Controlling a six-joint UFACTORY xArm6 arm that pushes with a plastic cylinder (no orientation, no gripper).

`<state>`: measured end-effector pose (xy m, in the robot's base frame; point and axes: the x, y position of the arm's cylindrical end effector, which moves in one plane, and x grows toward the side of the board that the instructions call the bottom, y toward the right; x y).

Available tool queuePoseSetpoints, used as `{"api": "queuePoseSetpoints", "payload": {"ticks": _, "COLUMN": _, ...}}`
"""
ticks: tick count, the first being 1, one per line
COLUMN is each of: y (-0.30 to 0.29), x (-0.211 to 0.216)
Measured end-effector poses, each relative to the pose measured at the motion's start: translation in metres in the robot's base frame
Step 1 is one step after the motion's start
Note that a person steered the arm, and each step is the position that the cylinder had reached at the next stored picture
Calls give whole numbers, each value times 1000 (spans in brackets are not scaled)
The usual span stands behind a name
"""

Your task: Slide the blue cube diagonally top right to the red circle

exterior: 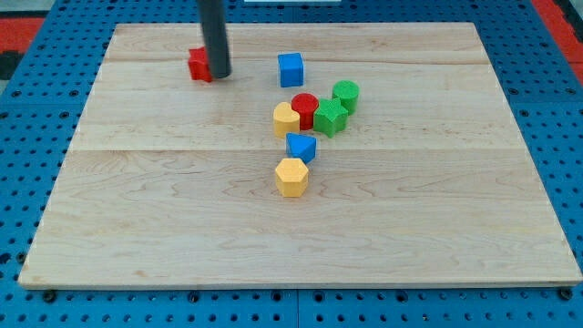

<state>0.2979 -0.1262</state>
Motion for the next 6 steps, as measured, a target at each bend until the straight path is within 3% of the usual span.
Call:
{"api": "queuePoseSetpoints", "payload": {"ticks": 1, "y": -52, "x": -34}}
{"api": "queuePoseSetpoints", "payload": {"ticks": 2, "y": -59, "x": -44}}
{"api": "queuePoseSetpoints", "payload": {"ticks": 3, "y": 8, "x": -28}}
{"api": "queuePoseSetpoints", "payload": {"ticks": 4, "y": 74, "x": 18}}
{"api": "queuePoseSetpoints", "payload": {"ticks": 5, "y": 142, "x": 4}}
{"api": "queuePoseSetpoints", "payload": {"ticks": 6, "y": 176, "x": -35}}
